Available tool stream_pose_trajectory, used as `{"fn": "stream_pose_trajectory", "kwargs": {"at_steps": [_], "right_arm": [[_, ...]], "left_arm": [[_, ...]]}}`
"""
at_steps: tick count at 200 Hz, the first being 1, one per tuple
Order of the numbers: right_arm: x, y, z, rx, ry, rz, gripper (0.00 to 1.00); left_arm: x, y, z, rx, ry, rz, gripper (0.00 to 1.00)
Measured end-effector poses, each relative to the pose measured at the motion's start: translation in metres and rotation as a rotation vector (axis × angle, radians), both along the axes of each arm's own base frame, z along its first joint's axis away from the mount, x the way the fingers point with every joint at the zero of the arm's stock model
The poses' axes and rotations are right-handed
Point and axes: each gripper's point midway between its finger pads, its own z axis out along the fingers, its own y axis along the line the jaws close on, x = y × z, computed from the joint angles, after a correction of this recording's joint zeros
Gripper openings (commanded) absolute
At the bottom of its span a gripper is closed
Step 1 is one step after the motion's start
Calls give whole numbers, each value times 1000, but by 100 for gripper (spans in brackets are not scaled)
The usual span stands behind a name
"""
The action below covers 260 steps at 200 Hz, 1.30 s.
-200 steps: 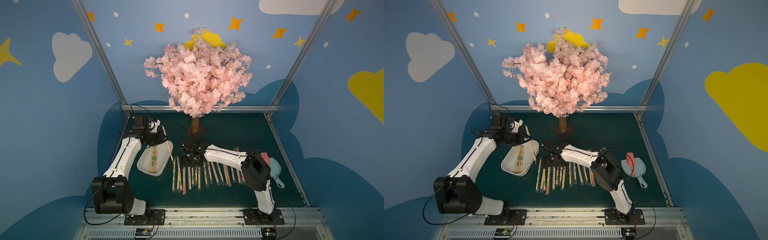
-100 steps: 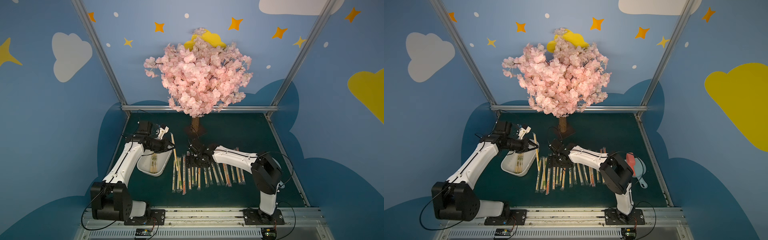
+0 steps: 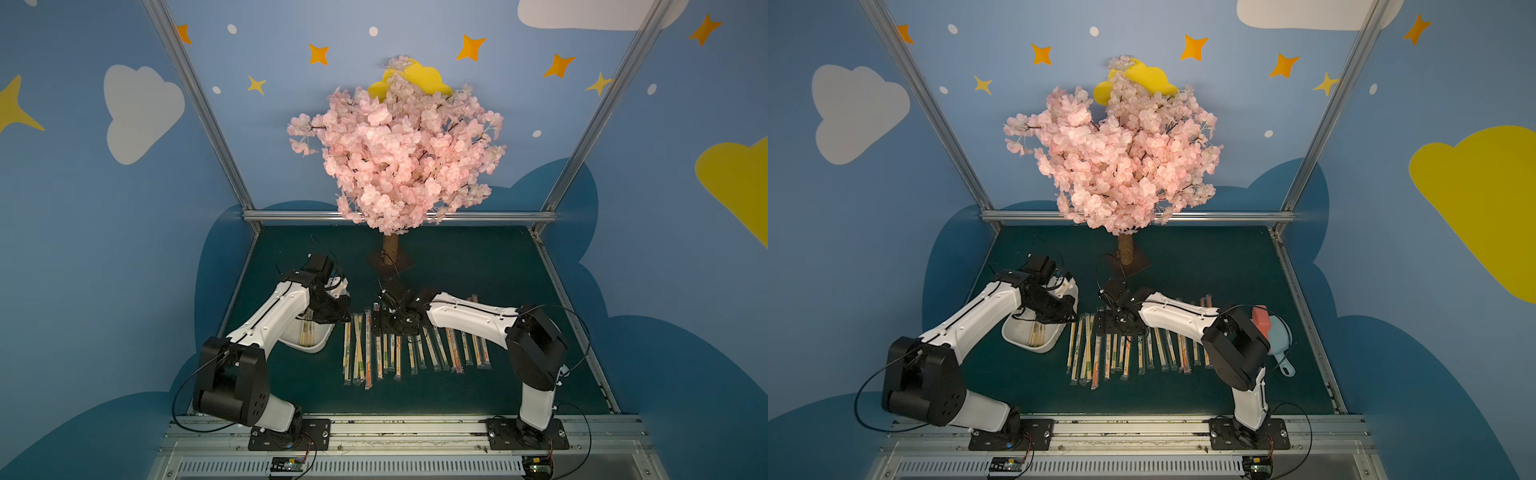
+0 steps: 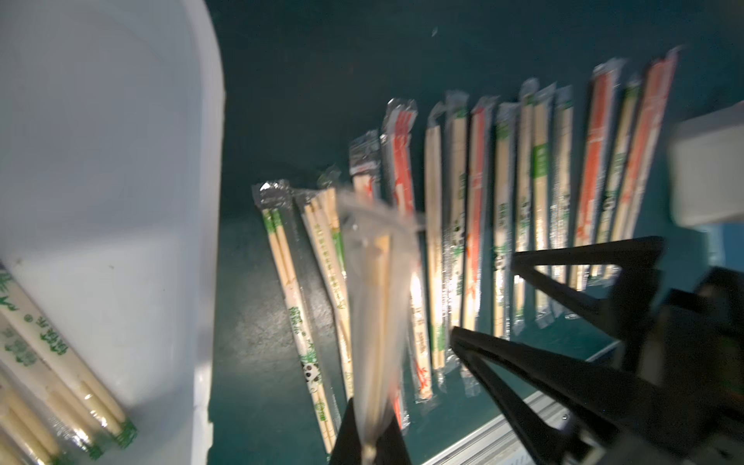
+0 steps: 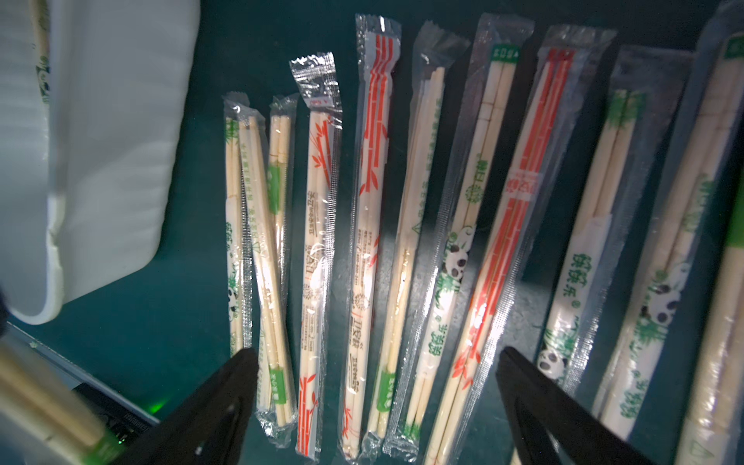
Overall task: Take the paired disposable chopsticks out of the storage box
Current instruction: Place the paired disposable chopsticks at the center of the board.
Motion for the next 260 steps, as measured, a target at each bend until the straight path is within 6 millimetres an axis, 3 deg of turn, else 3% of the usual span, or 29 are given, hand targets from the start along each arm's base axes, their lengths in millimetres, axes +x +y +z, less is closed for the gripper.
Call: {"fn": "stream_pose_trajectory", "kwargs": {"at_steps": [28, 56, 121, 172, 193, 227, 260], "right_arm": [[0, 0, 0, 1, 0, -1, 96], [0, 0, 0, 1, 0, -1, 96], [-1, 1, 0, 1, 0, 1, 96], [1, 3, 4, 9, -6, 2, 96], [1, 4, 5, 13, -9, 3, 96], [2, 6, 8, 15, -11, 5, 96], [1, 7, 9, 18, -13, 9, 96]], "left_arm": [[-7, 11, -27, 95, 95, 3, 3], [-10, 17, -40, 146, 148, 17, 3], [-11, 31, -61, 243, 215, 43, 3], [-8, 33, -62, 260, 213, 54, 3], [-7, 30, -62, 250, 212, 60, 9], [-4, 24, -63, 228, 207, 70, 28], [-3, 23, -64, 220, 205, 75, 33]]}}
